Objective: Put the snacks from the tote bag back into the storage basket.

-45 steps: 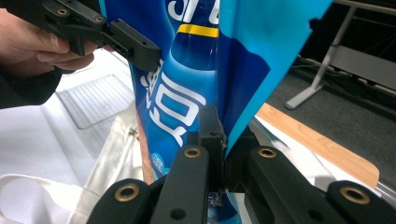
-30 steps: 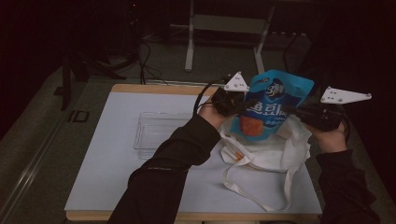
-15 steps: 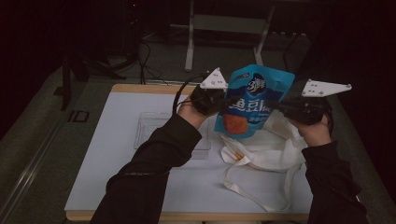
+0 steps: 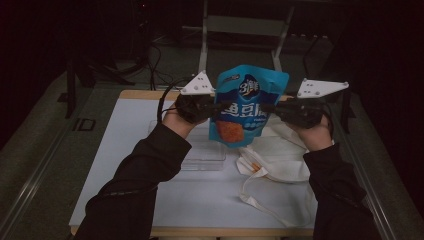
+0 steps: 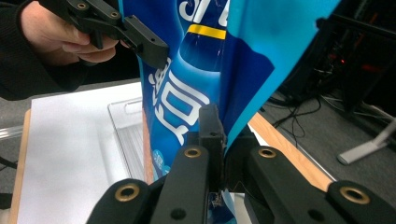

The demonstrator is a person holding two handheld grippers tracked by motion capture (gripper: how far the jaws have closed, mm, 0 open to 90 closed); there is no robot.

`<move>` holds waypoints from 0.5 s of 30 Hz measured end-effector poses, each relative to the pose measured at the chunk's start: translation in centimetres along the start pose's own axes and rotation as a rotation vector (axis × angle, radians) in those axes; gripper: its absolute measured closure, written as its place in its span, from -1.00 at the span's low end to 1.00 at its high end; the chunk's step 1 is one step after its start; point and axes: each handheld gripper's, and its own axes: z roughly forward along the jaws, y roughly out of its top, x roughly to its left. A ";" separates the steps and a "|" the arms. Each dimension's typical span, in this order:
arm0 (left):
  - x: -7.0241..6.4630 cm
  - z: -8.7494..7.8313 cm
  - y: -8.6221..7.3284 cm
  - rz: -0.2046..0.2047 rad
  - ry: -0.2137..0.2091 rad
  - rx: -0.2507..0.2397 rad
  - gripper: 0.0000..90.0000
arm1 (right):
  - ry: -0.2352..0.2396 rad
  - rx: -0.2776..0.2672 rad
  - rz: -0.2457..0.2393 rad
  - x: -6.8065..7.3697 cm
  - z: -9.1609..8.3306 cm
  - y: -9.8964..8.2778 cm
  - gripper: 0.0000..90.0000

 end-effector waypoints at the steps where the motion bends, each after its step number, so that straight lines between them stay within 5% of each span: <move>1: 0.1 -0.3 -0.1 -0.001 0.006 -0.001 1.00 | 0.005 -0.003 -0.004 0.1 0.3 0.2 0.98; 15: 1.9 -4.8 -1.9 -0.011 0.008 0.000 1.00 | 0.076 -0.010 -0.030 1.9 4.2 2.1 0.98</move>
